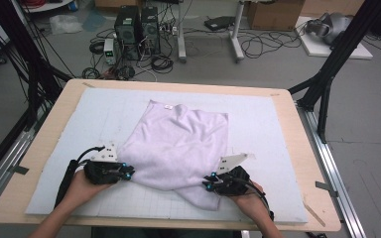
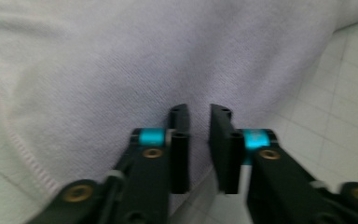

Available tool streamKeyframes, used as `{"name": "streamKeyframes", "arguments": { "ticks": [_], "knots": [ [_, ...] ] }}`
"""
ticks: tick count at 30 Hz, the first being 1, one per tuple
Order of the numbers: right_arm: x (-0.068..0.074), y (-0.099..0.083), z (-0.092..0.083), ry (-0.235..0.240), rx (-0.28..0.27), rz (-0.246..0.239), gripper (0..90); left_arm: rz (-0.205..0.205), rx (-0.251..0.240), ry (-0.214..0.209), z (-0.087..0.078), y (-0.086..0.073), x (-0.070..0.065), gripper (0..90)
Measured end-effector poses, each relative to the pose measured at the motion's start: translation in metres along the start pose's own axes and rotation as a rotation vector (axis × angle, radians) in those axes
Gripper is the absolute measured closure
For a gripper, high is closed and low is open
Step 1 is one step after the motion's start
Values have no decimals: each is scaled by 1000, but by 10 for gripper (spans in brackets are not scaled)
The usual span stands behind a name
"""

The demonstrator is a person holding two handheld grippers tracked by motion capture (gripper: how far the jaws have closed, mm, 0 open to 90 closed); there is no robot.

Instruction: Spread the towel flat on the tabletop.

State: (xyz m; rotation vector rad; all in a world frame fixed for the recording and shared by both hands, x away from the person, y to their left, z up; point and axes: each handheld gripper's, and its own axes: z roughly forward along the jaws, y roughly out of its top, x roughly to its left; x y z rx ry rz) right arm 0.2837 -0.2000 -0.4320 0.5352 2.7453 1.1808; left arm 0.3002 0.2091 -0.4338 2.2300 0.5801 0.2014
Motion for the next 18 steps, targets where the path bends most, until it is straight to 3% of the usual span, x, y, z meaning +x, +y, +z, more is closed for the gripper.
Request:
{"name": "streamKeyframes", "arguments": {
  "ticks": [9,11,15,16,17,18],
  "knots": [
    [-7,11,-23,-19,-43,-2,838,0,-42,34,-9,13,3,898],
    [-14,17,-33,-31,-72,14,837,-4,-61,27,-14,17,5,897],
    [-19,22,-35,-37,-73,6,837,18,-67,14,-13,22,0,891],
    [-20,21,-33,-36,-56,6,837,24,-64,2,-10,21,-2,828],
    [-20,21,-33,-36,-56,6,837,25,-60,-11,-6,19,-4,828],
    [-20,16,-27,-29,-47,16,827,23,-49,-21,-2,17,-6,640]
  ]
}}
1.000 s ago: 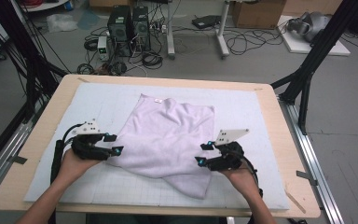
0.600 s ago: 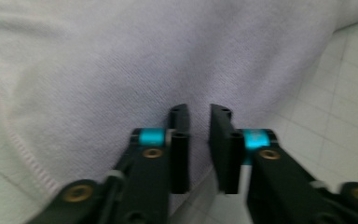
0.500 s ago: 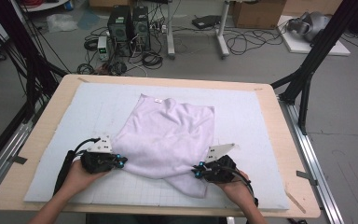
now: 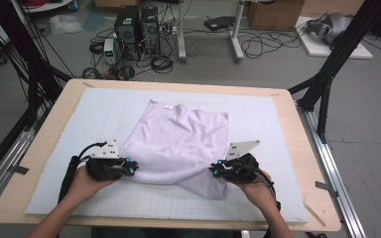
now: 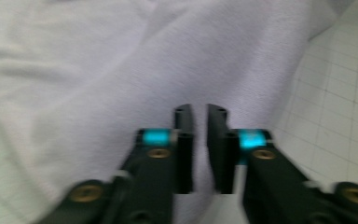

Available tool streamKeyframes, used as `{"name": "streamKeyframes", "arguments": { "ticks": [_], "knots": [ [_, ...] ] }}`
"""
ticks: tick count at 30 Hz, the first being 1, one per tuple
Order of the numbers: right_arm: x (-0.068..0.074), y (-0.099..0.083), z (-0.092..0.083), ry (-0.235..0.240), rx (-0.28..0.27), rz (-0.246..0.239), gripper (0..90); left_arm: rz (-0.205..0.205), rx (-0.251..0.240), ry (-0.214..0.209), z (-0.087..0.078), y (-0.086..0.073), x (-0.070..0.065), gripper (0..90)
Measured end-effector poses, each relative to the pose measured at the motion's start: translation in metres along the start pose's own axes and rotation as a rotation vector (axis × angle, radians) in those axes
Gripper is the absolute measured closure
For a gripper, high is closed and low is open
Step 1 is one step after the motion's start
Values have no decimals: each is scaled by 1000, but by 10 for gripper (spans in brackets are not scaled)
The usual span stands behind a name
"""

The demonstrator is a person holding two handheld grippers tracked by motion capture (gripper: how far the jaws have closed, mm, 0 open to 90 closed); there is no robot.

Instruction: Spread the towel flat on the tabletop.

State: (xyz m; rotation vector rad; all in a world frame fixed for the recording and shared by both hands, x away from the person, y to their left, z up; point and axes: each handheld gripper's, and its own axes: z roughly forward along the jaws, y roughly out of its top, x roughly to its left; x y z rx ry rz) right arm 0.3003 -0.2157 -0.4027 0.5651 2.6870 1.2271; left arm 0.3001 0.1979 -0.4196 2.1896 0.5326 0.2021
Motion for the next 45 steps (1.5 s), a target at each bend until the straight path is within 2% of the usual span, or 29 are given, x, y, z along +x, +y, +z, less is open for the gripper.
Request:
{"name": "streamKeyframes", "arguments": {
  "ticks": [2,3,5,6,9,10,12,13,15,17,20,21,22,24,26,28,29,31,32,33,34,35,36,37,38,39,40,43,45],
  "knots": [
    [1,-3,2,0,3,2,812,-4,22,-31,9,-7,-4,592],
    [3,-10,4,10,-5,24,737,-5,31,-36,12,-10,-6,503],
    [4,-13,5,19,-10,35,704,14,53,-38,16,-14,-10,484],
    [7,-16,5,39,-15,33,632,24,54,-37,17,-14,-11,486],
    [9,-17,6,38,-21,39,568,50,72,-14,17,-12,-12,541],
    [10,-17,9,33,-15,36,551,61,77,3,18,-12,-11,671],
    [10,-17,13,34,-8,34,562,38,67,3,18,-11,-9,797],
    [10,-17,16,29,4,26,599,34,62,0,18,-11,-9,797],
    [12,-16,18,31,29,11,750,47,67,11,18,-10,-10,864],
    [12,-13,15,33,21,1,804,46,60,18,16,-9,-11,869],
    [12,-11,10,33,3,0,817,25,17,20,6,-3,-8,870],
    [11,-6,3,25,-9,-8,824,7,-36,32,-4,8,-6,871],
    [11,-6,3,25,-9,-8,824,7,-36,32,-4,8,-6,871],
    [6,1,-3,13,-25,-11,827,4,-74,63,-14,23,0,871],
    [-5,14,-12,-10,-50,0,827,-4,-103,109,-20,38,11,872],
    [-10,19,-14,-19,-63,0,827,-45,-133,138,-21,50,27,873],
    [-21,29,-17,-52,-65,3,827,-56,-134,155,-19,56,34,873],
    [-28,34,-17,-72,-64,2,827,-66,-119,198,-8,66,46,873],
    [-49,39,-11,-93,-49,29,827,-74,-102,213,1,70,53,872],
    [-49,39,-11,-93,-49,29,827,-81,-87,216,7,72,59,872],
    [-67,37,-2,-108,-23,63,826,-102,-50,238,25,74,72,871],
    [-78,33,4,-107,-9,97,825,-102,-50,238,25,74,72,870],
    [-88,28,10,-104,2,137,818,-127,-37,243,34,73,78,866],
    [-88,28,10,-104,2,137,818,-156,-29,234,42,71,85,866],
    [-97,23,16,-109,7,168,800,-172,-9,232,48,69,90,856],
    [-104,19,21,-112,10,200,772,-181,9,245,53,68,93,827],
    [-112,13,25,-132,10,241,719,-182,23,260,55,66,95,708],
    [-114,10,20,-149,-7,248,695,-198,12,244,47,64,97,665],
    [-110,9,1,-177,-49,242,664,-200,-14,239,34,65,95,609]
  ]
}}
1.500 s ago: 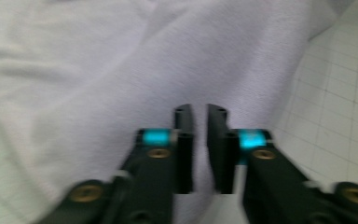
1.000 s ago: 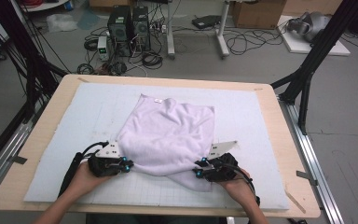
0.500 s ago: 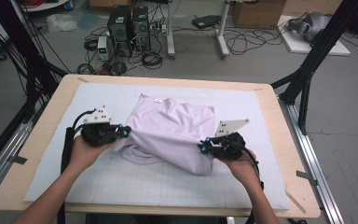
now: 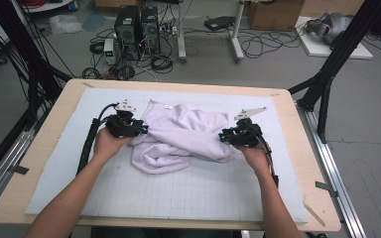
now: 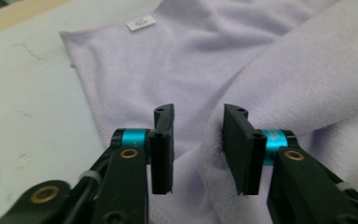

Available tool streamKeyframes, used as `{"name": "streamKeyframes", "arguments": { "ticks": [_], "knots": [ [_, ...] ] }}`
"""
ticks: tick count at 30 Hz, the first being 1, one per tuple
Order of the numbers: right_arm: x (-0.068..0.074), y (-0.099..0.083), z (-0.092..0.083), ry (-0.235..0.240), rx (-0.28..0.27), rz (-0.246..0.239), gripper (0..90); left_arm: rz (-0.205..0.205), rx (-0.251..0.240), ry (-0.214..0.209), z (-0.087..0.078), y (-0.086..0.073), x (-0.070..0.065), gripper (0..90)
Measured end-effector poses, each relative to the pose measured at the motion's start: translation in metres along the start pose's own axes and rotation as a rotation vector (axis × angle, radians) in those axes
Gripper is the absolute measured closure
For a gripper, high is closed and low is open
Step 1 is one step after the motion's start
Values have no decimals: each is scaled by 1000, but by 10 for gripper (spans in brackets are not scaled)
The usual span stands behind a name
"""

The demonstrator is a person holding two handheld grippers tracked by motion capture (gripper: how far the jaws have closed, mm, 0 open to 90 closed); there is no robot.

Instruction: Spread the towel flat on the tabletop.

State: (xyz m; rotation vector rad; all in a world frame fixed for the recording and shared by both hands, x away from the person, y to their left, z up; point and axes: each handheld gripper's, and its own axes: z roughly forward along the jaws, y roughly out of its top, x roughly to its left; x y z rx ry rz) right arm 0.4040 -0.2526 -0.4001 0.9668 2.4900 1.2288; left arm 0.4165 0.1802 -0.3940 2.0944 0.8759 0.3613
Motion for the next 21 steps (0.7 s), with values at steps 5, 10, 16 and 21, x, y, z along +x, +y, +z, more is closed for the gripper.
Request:
{"name": "streamKeyframes", "arguments": {
  "ticks": [5,10,16,21],
  "knots": [
    [20,-5,-32,14,-71,-58,623,25,-76,-8,-36,-5,-9,584],
    [45,-13,-38,48,-56,-141,558,56,-86,-39,-52,-27,-28,560],
    [73,-20,-30,71,-17,-226,485,72,-41,-132,-41,-52,-53,536],
    [73,-19,4,42,52,-232,501,96,61,-127,-12,-57,-64,460]
  ]
}}
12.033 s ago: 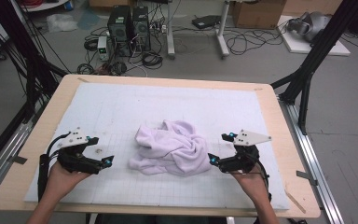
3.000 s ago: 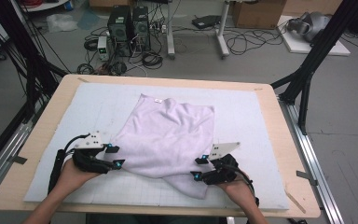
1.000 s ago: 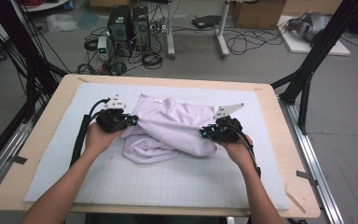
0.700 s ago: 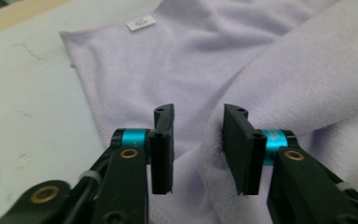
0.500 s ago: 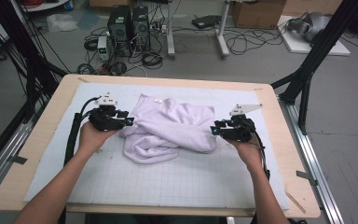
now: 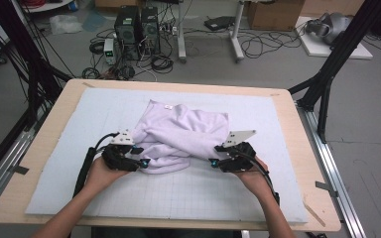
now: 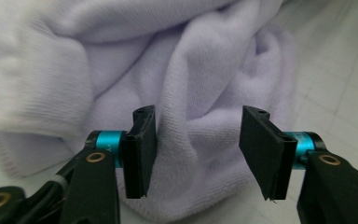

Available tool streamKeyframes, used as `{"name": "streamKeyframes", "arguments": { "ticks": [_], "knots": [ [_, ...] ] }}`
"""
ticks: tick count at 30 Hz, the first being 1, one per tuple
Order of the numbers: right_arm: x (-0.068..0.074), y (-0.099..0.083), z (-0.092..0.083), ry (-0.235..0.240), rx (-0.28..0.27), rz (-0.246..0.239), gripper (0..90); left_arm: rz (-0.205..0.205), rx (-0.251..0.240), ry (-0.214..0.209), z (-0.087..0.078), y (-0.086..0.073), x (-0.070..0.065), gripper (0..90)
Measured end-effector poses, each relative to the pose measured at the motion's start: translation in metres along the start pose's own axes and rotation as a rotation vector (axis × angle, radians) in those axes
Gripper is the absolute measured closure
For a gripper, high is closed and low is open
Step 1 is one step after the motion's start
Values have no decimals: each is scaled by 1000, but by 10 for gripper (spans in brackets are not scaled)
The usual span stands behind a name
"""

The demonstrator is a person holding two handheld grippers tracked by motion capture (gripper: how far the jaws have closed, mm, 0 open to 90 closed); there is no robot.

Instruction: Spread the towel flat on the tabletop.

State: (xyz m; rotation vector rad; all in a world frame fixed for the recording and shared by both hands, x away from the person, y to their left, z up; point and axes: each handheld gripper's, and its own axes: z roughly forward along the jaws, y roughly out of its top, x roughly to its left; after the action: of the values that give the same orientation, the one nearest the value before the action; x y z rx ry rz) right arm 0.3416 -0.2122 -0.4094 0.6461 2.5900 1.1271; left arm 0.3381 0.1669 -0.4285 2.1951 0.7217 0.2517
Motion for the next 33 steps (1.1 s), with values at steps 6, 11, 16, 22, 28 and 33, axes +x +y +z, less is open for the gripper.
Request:
{"name": "streamKeyframes", "arguments": {
  "ticks": [6,11,16,22,28,33],
  "knots": [
    [-10,-1,11,26,11,28,811,44,36,4,12,0,-7,811],
    [-4,3,-10,58,-35,30,854,24,-9,-24,-11,2,-5,823],
    [8,21,-44,76,-88,-12,856,53,-78,-22,-52,10,-9,824],
    [-10,44,-54,8,-78,-23,856,67,-98,6,-71,23,2,821],
    [-57,36,-22,-43,-25,102,852,-29,-52,70,-30,31,40,819],
    [-88,21,13,-55,31,202,800,-85,-3,129,6,29,61,813]
  ]
}}
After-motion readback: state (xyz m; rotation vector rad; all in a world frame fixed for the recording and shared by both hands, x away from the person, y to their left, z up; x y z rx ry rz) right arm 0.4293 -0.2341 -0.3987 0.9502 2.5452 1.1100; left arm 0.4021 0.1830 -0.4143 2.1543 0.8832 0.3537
